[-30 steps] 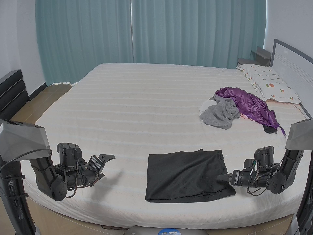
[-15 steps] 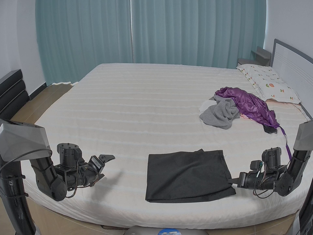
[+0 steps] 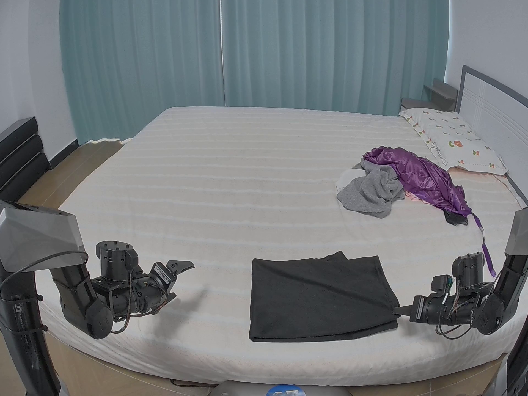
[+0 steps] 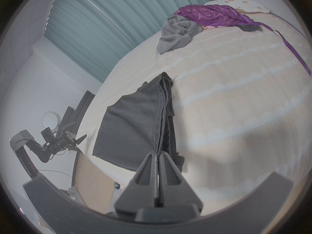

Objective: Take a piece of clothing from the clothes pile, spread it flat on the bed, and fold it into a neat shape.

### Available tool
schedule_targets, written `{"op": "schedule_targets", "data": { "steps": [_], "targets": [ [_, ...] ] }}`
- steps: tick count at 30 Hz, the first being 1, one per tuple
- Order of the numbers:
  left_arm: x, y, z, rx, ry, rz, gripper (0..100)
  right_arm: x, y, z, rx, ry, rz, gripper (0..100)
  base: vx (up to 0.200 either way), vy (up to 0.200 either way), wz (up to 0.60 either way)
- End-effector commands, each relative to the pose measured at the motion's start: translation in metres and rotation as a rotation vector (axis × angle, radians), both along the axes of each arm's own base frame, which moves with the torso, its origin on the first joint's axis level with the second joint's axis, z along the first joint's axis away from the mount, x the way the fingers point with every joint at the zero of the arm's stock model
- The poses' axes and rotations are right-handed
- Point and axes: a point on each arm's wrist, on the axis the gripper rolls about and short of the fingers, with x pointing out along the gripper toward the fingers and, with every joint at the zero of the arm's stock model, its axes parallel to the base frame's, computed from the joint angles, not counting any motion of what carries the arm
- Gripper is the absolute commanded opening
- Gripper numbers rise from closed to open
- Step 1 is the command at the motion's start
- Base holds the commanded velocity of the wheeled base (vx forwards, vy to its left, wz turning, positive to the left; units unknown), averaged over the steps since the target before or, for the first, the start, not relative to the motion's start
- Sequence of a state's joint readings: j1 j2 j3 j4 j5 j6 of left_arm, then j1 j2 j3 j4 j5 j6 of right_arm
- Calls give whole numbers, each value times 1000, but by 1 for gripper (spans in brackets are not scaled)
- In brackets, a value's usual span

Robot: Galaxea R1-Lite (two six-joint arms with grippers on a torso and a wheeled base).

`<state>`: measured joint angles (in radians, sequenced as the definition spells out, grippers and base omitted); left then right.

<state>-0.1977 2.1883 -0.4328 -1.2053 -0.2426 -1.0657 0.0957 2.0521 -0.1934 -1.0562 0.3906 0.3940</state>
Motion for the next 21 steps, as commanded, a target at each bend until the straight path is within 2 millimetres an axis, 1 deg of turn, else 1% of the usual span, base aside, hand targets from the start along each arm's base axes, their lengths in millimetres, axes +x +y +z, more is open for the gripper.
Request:
{"op": "schedule_targets", "data": {
  "steps": [1, 5, 6, 8, 10, 13, 14, 15, 18, 21],
  "targets": [
    [0, 0, 0, 0, -1, 2, 100, -2, -1, -1, -1, 8, -2, 0, 0, 0, 0],
    [0, 0, 0, 0, -1, 0, 100, -3, 0, -4, -8, 23, 6, 0, 0, 0, 0],
    [0, 0, 0, 0, 1, 0, 100, -5, 0, -7, -15, 36, 14, 100, 0, 0, 0],
    [0, 0, 0, 0, -1, 0, 100, -4, 0, -11, -24, 42, 23, 100, 0, 0, 0],
    [0, 0, 0, 0, 1, 2, 100, 2, 0, -11, -18, 30, 16, 100, 0, 0, 0],
    [0, 0, 0, 0, -1, 0, 100, 21, 1, -6, -1, -28, 4, 100, 0, 0, 0],
    [0, 0, 0, 0, -1, 0, 100, 24, 2, -5, 4, -34, 0, 100, 0, 0, 0],
    [0, 0, 0, 0, 1, 0, 100, 36, 5, -4, 29, -52, -17, 100, 0, 0, 0],
    [0, 0, 0, 0, -1, 1, 100, 61, 12, -2, 69, -84, -49, 100, 0, 0, 0],
    [0, 0, 0, 0, -1, 1, 100, 83, 17, -7, 85, -107, -66, 100, 0, 0, 0]
  ]
}}
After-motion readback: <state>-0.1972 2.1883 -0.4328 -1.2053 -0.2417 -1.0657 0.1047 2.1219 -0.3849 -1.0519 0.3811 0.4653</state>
